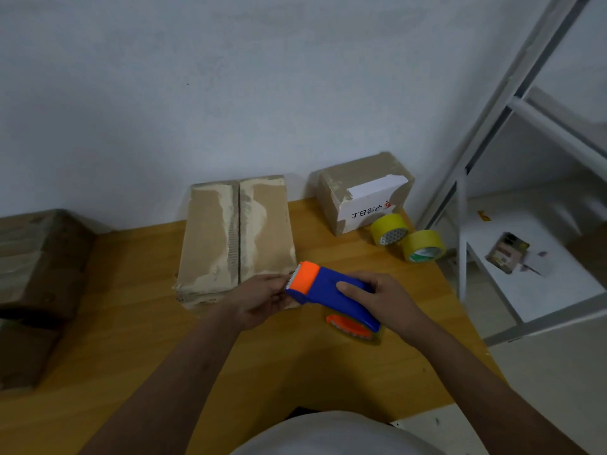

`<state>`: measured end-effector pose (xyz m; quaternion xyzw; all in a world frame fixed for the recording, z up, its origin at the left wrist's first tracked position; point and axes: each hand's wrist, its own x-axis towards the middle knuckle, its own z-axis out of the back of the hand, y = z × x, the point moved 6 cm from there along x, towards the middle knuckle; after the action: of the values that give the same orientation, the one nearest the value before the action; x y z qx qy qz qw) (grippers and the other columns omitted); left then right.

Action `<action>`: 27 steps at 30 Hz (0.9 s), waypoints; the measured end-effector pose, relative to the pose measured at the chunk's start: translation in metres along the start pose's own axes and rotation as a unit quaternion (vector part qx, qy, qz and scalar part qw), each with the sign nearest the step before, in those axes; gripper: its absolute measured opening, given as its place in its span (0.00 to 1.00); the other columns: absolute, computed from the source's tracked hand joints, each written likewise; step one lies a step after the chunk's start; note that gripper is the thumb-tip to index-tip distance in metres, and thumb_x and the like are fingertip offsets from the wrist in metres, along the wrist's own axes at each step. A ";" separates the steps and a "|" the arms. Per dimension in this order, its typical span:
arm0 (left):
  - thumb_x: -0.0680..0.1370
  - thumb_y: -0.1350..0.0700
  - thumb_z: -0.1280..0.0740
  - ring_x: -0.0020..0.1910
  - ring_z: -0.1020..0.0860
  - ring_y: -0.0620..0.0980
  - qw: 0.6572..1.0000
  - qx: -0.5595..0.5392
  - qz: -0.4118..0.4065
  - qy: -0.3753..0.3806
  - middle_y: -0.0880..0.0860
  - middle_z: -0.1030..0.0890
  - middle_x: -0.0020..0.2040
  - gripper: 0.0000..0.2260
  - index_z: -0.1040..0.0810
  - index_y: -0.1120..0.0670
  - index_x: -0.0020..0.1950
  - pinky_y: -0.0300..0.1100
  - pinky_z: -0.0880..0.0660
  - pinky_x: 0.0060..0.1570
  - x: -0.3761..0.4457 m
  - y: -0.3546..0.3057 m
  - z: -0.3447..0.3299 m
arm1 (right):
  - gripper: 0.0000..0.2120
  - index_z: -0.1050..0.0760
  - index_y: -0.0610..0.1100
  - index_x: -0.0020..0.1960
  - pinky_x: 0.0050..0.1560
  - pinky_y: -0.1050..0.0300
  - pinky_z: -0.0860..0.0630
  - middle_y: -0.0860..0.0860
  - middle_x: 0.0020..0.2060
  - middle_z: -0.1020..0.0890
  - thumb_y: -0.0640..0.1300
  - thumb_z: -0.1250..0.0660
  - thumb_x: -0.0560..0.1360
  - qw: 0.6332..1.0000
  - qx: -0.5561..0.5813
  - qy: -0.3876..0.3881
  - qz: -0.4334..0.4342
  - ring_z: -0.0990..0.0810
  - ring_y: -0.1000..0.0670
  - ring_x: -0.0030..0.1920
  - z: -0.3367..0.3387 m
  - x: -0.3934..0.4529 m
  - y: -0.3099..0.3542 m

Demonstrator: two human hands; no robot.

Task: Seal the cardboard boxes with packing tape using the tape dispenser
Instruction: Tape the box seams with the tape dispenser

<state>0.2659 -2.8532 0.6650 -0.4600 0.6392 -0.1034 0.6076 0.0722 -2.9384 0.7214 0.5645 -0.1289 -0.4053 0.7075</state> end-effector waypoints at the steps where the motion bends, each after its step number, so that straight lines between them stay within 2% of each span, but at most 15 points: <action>1: 0.81 0.61 0.35 0.40 0.17 0.44 1.000 0.006 -0.012 0.002 0.53 0.15 0.44 0.06 0.18 0.58 0.51 0.33 0.22 0.35 -0.001 -0.001 0.001 | 0.06 0.20 0.58 0.53 0.41 0.63 0.20 0.57 0.44 0.15 0.54 0.32 0.76 1.000 -0.003 0.005 0.010 0.17 0.57 0.42 0.000 0.000 0.002; 4: 0.80 0.63 0.35 0.39 0.16 0.44 0.998 0.023 -0.051 0.001 0.53 0.14 0.42 0.06 0.18 0.59 0.51 0.34 0.22 0.35 -0.007 -0.007 0.005 | 0.08 0.22 0.58 0.55 0.39 0.68 0.23 0.59 0.45 0.16 0.54 0.34 0.77 0.999 -0.019 0.033 0.034 0.18 0.61 0.43 -0.003 0.001 0.009; 8: 0.80 0.60 0.33 0.44 0.17 0.46 0.985 0.112 -0.121 -0.050 0.55 0.14 0.46 0.06 0.17 0.59 0.53 0.37 0.21 0.43 -0.016 -0.016 0.014 | 0.16 0.27 0.52 0.62 0.41 0.63 0.20 0.56 0.49 0.18 0.58 0.37 0.78 0.988 -0.127 0.085 0.031 0.18 0.59 0.44 -0.012 0.004 0.012; 10: 0.80 0.60 0.34 0.47 0.18 0.49 0.975 0.144 -0.154 -0.077 0.57 0.15 0.49 0.07 0.17 0.59 0.53 0.40 0.21 0.48 -0.020 -0.020 0.018 | 0.15 0.29 0.52 0.60 0.40 0.61 0.20 0.54 0.47 0.18 0.59 0.38 0.77 0.985 -0.148 0.085 0.035 0.18 0.59 0.42 -0.015 0.006 0.016; 15: 0.81 0.60 0.35 0.48 0.19 0.51 0.954 0.158 -0.215 -0.135 0.59 0.16 0.50 0.07 0.19 0.61 0.53 0.41 0.22 0.49 -0.031 -0.031 0.028 | 0.15 0.32 0.48 0.52 0.35 0.60 0.26 0.51 0.41 0.20 0.60 0.39 0.78 0.979 -0.187 0.036 0.076 0.21 0.57 0.37 -0.025 0.013 0.029; 18: 0.81 0.61 0.36 0.47 0.18 0.49 0.952 0.146 -0.226 -0.144 0.58 0.16 0.48 0.07 0.18 0.61 0.52 0.37 0.22 0.46 -0.035 -0.032 0.037 | 0.13 0.34 0.51 0.46 0.31 0.66 0.29 0.53 0.34 0.23 0.61 0.39 0.78 0.976 -0.192 0.000 0.104 0.23 0.60 0.34 -0.031 0.018 0.035; 20: 0.81 0.62 0.36 0.45 0.18 0.47 0.952 0.134 -0.233 -0.146 0.56 0.16 0.46 0.07 0.18 0.59 0.50 0.35 0.23 0.43 -0.037 -0.034 0.043 | 0.11 0.33 0.54 0.48 0.28 0.68 0.28 0.55 0.33 0.20 0.61 0.38 0.77 0.979 -0.165 -0.015 0.117 0.21 0.61 0.33 -0.035 0.019 0.041; 22: 0.81 0.63 0.36 0.45 0.18 0.47 0.951 0.125 -0.237 -0.151 0.55 0.15 0.47 0.08 0.17 0.58 0.50 0.37 0.23 0.44 -0.039 -0.036 0.050 | 0.07 0.31 0.60 0.51 0.26 0.69 0.28 0.60 0.34 0.18 0.61 0.38 0.77 0.984 -0.114 -0.008 0.135 0.20 0.61 0.31 -0.043 0.018 0.051; 24: 0.81 0.63 0.36 0.46 0.18 0.48 0.951 0.113 -0.241 -0.157 0.56 0.15 0.47 0.08 0.17 0.57 0.50 0.37 0.23 0.45 -0.041 -0.037 0.057 | 0.06 0.29 0.64 0.50 0.27 0.70 0.27 0.65 0.36 0.18 0.63 0.37 0.75 0.985 -0.086 -0.003 0.152 0.19 0.60 0.32 -0.049 0.017 0.060; 27: 0.81 0.61 0.34 0.42 0.20 0.47 0.944 0.113 -0.250 -0.182 0.55 0.17 0.43 0.06 0.18 0.58 0.47 0.38 0.23 0.44 -0.044 -0.039 0.074 | 0.08 0.27 0.65 0.51 0.32 0.71 0.25 0.60 0.37 0.17 0.63 0.35 0.74 0.982 -0.104 0.007 0.159 0.19 0.62 0.37 -0.053 0.020 0.068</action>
<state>0.3414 -2.8115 0.7043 -0.5443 0.3668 -0.2379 0.7160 0.1483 -2.9138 0.7599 0.4634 -0.1688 -0.2947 0.8185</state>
